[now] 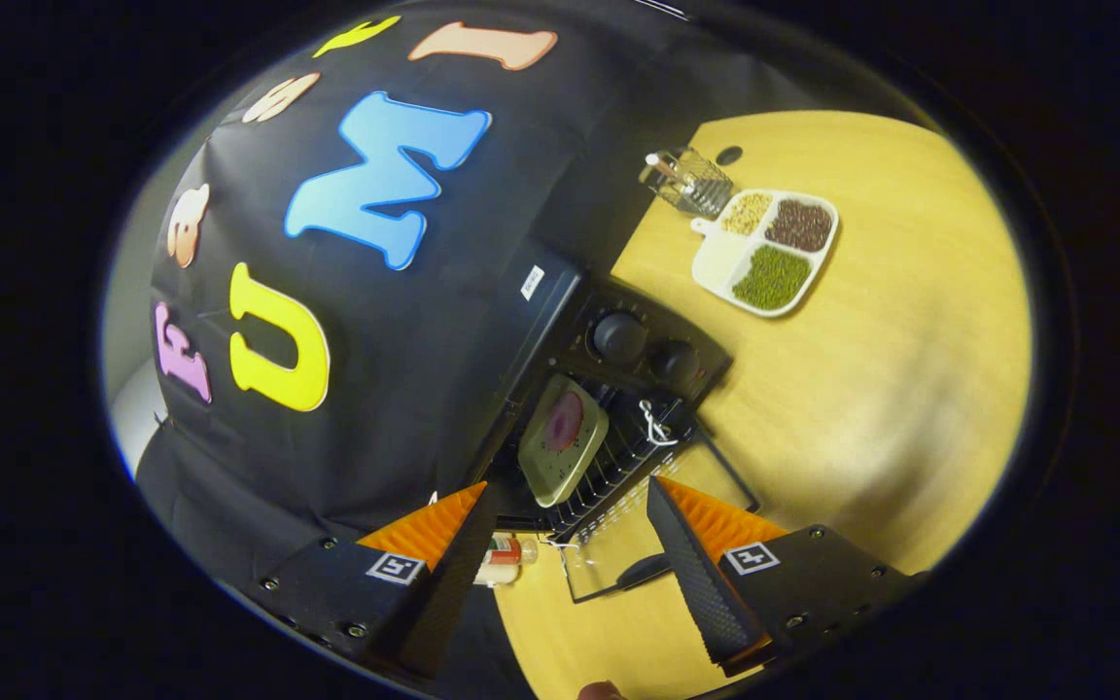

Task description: Open the electric oven with the left hand, put the food in, and close the electric oven.

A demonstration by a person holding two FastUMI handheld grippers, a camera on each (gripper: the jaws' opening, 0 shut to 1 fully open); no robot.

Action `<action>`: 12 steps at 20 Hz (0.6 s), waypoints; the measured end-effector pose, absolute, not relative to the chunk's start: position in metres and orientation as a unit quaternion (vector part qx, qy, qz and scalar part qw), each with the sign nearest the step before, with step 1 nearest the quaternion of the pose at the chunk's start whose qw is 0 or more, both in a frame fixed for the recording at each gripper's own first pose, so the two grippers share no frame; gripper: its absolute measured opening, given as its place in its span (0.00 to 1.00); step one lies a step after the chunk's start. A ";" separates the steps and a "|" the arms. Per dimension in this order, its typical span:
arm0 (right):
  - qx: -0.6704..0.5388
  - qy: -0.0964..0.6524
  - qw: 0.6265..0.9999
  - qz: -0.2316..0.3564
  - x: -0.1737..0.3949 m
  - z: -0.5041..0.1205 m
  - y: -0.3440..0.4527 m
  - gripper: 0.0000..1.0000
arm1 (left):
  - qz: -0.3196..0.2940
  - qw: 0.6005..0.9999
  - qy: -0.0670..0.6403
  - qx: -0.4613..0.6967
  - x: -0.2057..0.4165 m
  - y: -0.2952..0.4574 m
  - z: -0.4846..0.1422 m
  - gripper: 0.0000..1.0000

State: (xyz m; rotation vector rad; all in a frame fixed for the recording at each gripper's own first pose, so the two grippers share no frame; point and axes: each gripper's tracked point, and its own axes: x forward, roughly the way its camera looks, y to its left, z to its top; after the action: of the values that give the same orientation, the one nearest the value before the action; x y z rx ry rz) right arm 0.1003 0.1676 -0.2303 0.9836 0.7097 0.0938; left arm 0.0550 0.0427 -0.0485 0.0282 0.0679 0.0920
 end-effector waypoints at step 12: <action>0.217 0.226 0.945 0.097 0.006 -0.187 0.029 0.96 | -0.025 0.999 0.036 0.000 -0.003 -0.082 -0.049 1.00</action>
State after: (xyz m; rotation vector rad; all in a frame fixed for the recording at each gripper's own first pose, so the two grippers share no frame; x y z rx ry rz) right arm 0.0059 0.0292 -0.1875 0.4418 0.4614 0.1968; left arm -0.0026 -0.0820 -0.0492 -0.0008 0.0710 -0.0503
